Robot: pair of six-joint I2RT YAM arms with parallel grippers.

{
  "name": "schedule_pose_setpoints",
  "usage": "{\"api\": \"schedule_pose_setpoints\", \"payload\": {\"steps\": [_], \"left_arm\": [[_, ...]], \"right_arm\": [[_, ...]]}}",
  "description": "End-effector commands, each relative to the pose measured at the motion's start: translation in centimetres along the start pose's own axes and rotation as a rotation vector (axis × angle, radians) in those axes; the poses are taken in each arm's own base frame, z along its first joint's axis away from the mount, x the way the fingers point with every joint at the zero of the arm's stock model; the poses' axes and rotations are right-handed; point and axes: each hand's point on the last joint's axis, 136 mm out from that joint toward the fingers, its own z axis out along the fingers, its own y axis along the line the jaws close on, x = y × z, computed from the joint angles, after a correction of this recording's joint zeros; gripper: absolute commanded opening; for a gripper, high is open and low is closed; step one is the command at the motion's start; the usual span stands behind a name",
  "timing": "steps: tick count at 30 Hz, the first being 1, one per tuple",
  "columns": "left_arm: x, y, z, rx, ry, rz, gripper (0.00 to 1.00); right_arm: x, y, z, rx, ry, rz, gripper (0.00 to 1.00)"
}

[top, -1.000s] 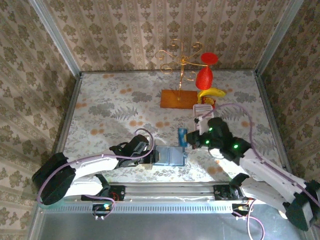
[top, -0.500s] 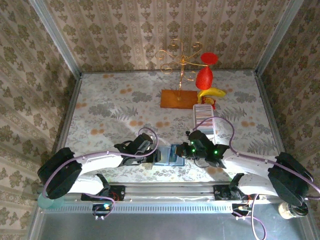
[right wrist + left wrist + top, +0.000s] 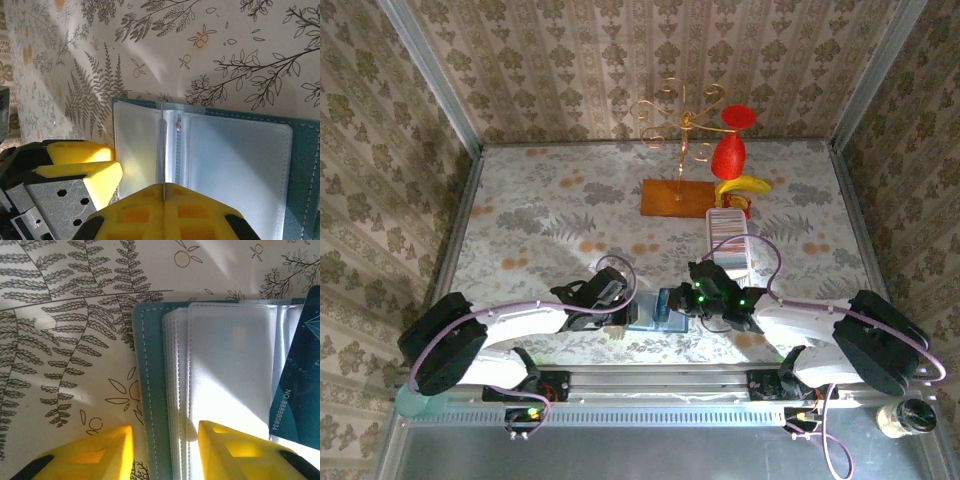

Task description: Put the credit cards into the card holder

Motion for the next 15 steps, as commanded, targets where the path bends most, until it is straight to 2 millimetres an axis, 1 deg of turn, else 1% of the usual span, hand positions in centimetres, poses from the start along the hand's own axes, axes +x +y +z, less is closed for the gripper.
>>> {"api": "schedule_pose_setpoints", "payload": {"steps": [1, 5, 9, 11, 15], "left_arm": [[1.3, 0.9, 0.5, -0.031, 0.041, 0.000, 0.35], [1.4, 1.2, 0.5, -0.045, 0.043, -0.001, 0.34], [1.4, 1.3, 0.4, -0.048, 0.041, -0.001, 0.33], [1.5, 1.4, 0.4, -0.051, 0.042, -0.004, 0.32], [1.5, 1.4, 0.4, -0.053, 0.043, -0.003, 0.31]], "right_arm": [[-1.0, 1.1, -0.1, -0.028, -0.039, 0.016, 0.00], [-1.1, 0.8, -0.7, -0.018, -0.058, 0.020, 0.00], [-1.4, 0.9, -1.2, -0.023, -0.077, 0.024, 0.00], [-1.4, 1.0, -1.2, -0.032, -0.084, 0.024, 0.00], [-1.2, 0.7, -0.7, -0.023, -0.075, 0.032, 0.00]]}}
